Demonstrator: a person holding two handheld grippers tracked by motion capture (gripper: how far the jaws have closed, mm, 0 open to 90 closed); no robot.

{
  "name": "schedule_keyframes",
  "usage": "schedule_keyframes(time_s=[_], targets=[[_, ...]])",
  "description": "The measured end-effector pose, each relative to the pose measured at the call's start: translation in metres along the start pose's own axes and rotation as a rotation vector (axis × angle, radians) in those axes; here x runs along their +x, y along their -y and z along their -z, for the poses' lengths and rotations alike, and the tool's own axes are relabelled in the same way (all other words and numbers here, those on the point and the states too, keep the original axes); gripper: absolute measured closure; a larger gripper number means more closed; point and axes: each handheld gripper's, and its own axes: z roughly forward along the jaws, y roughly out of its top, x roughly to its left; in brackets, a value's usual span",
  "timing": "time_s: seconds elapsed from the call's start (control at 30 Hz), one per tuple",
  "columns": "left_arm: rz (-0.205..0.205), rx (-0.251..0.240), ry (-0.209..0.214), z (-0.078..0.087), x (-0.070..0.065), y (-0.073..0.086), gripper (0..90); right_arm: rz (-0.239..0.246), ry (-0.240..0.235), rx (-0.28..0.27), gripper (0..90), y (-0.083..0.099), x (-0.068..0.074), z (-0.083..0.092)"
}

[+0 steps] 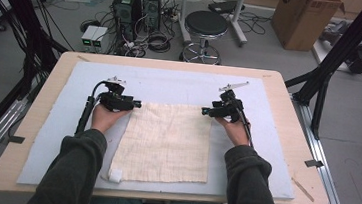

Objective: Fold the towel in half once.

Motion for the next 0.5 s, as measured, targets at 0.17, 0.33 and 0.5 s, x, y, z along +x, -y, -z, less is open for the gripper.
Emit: schedule_keyframes(time_s=[0.17,0.33,0.5], targets=[[0.006,-0.009,-0.004,-0.0024,0.0030,0.0012,53.7,-0.014,0.013,0.007,35.8,0.0009,-0.0022,-0.0018],[0.017,0.010,-0.014,-0.0052,0.0054,0.0032,54.1,-0.032,0.032,0.031,36.2,0.0025,-0.0033,-0.0053],[0.021,0.003,-0.040,-0.0039,0.0064,0.0023,56.2,-0.031,0.039,0.018,38.5,0.0013,-0.0040,-0.0029]])
